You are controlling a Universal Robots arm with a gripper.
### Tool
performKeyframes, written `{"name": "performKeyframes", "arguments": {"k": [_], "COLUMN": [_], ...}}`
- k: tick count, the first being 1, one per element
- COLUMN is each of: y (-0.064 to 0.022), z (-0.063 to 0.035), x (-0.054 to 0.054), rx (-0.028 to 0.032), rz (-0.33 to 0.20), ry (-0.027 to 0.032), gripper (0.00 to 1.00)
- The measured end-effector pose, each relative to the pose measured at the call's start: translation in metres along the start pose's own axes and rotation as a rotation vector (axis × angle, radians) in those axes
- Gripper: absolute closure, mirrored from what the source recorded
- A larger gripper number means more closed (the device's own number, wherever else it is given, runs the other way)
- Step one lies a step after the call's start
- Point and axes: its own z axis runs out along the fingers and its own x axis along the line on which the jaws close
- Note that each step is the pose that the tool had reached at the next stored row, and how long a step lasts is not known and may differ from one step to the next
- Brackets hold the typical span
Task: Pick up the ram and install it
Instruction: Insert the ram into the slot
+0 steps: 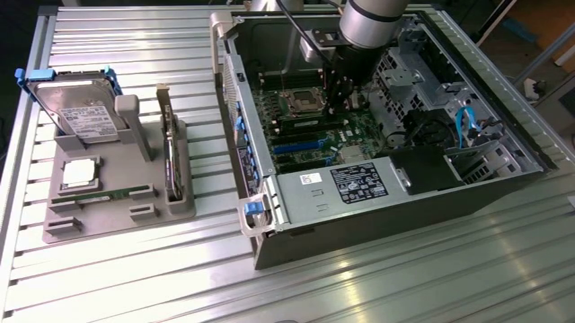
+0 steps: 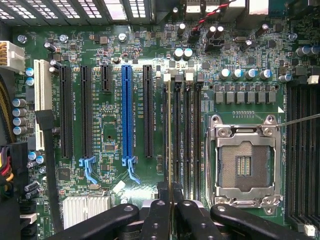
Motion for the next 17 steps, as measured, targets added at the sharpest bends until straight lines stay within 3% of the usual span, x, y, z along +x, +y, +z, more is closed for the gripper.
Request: {"name": "performKeyframes", "arguments": {"k": [17], "y": [0.0001], "z": [0.0022], "x": [0.0], "rx": [0.0], "rz": [-0.002], "ry": [-0.0027], "gripper": [0.88]}}
